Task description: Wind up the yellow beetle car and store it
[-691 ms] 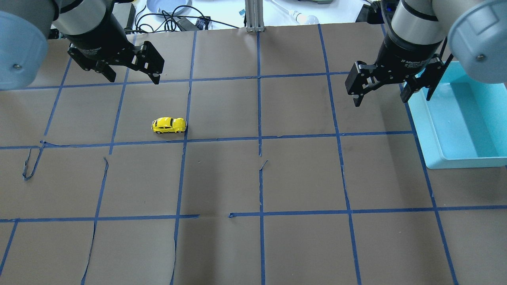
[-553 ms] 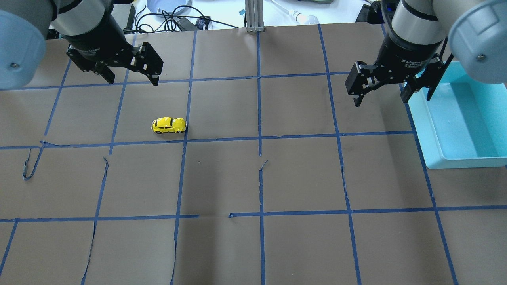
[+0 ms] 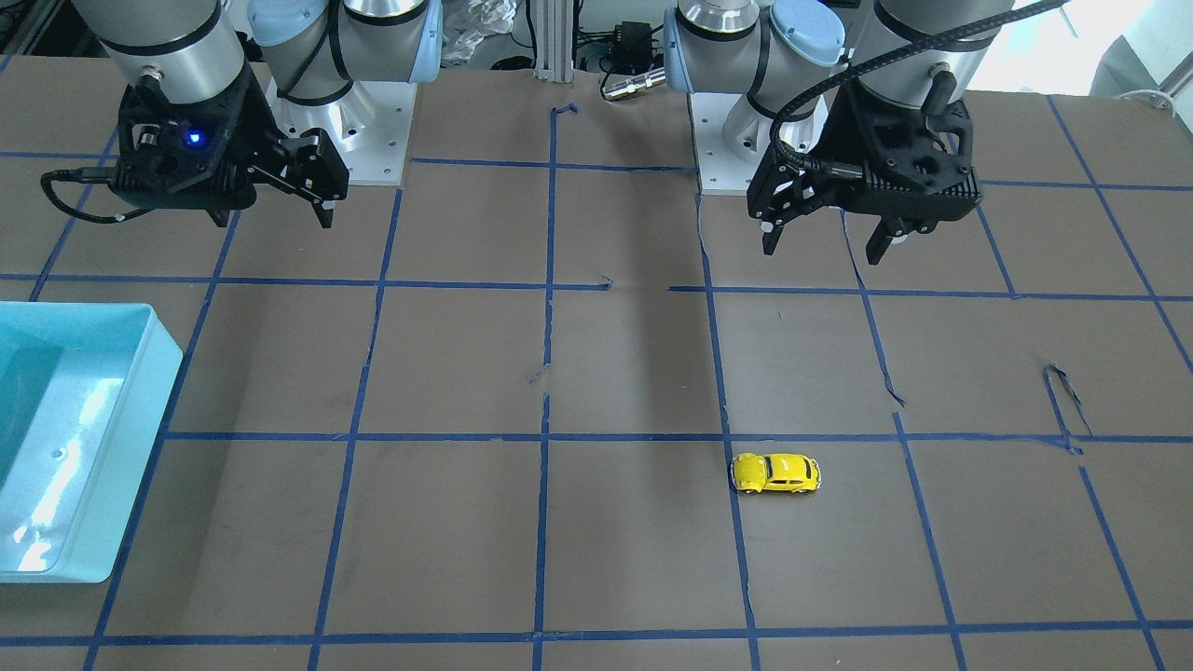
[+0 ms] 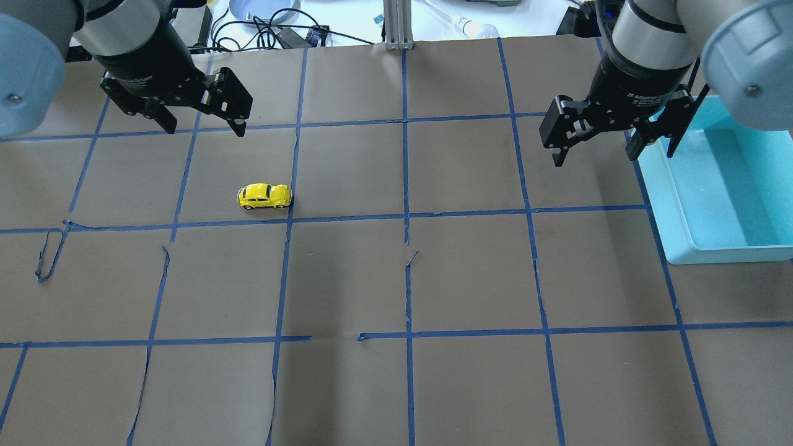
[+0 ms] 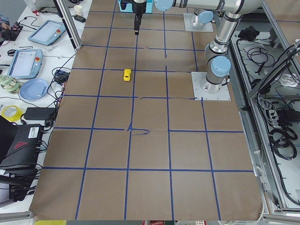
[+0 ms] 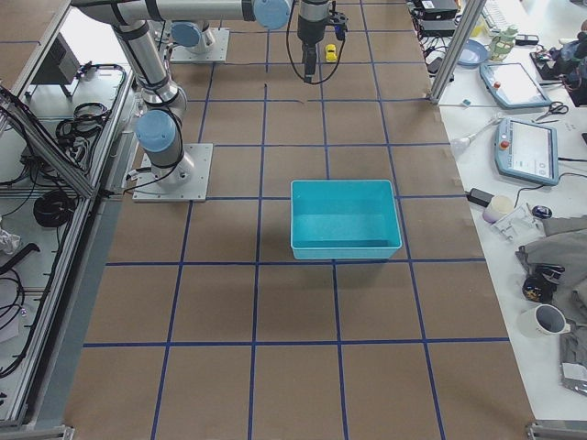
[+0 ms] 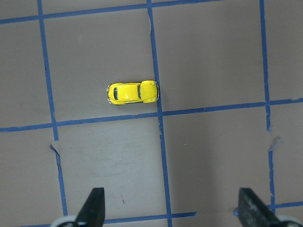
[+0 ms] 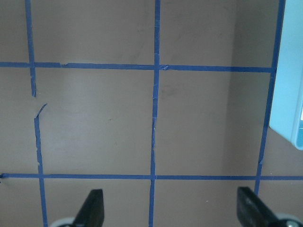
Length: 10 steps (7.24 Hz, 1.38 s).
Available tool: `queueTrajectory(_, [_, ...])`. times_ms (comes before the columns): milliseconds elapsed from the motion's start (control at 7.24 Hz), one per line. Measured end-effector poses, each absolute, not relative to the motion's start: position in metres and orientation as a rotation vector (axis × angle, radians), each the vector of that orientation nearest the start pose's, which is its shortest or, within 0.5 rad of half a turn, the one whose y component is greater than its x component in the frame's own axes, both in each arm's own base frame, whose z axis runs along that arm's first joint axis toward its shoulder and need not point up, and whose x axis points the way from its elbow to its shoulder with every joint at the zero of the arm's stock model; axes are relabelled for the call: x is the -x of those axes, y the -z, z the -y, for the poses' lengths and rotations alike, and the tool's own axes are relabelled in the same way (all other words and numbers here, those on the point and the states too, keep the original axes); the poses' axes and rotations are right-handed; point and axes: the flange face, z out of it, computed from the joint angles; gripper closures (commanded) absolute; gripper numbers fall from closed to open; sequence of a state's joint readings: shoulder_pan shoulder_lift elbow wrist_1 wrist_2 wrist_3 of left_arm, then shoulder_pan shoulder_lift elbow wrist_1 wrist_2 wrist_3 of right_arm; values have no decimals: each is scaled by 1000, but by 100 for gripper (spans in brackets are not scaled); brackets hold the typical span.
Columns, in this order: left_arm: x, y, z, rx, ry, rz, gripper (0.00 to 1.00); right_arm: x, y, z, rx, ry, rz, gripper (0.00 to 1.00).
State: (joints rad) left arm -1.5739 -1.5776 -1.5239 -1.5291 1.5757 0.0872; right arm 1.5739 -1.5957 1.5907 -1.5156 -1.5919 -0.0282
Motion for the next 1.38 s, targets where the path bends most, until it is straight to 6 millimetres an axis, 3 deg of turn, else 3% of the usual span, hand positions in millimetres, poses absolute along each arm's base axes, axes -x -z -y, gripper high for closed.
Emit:
queueTrajectory(414, [134, -516, 500, -153, 142, -3124, 0, -133, -485, 476, 49, -79, -3158, 0])
queueTrajectory(1382, [136, -501, 494, -150, 97, -3128, 0, -133, -484, 476, 53, -81, -3156, 0])
